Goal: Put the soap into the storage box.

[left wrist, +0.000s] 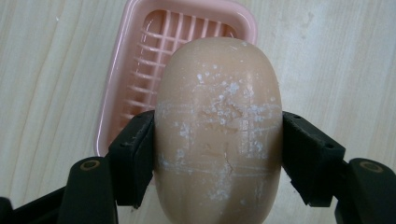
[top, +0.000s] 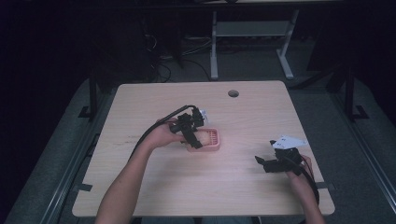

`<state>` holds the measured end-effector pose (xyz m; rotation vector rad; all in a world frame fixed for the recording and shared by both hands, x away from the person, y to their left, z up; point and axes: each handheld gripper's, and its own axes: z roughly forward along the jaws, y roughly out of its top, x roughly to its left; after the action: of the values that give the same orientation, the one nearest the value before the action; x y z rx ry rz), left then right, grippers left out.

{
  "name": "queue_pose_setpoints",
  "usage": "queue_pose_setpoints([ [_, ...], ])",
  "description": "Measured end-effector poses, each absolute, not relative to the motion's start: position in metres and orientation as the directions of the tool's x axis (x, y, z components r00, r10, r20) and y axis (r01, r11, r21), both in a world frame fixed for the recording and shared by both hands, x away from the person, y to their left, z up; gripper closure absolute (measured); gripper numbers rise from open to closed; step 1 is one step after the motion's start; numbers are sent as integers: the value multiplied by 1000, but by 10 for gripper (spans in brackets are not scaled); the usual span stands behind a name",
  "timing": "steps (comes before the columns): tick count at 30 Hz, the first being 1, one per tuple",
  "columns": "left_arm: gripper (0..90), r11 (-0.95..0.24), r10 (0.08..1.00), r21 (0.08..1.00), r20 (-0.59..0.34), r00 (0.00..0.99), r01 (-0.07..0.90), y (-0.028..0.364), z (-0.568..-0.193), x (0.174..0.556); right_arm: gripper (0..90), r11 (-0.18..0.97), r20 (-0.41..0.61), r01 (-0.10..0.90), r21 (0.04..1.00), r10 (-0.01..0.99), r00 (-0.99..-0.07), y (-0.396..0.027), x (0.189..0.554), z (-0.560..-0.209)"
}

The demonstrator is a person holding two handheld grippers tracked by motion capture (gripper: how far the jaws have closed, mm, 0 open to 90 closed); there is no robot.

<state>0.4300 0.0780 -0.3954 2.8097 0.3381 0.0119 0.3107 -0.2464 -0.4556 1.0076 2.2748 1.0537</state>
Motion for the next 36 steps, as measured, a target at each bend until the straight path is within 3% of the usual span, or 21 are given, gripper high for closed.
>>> queue_pose_setpoints([
  [36, 321, -937, 217, 271, -45, 975, 221, 53, -410, 455, 139, 432, -66, 445, 785, 771, -633, -246, 311, -456],
])
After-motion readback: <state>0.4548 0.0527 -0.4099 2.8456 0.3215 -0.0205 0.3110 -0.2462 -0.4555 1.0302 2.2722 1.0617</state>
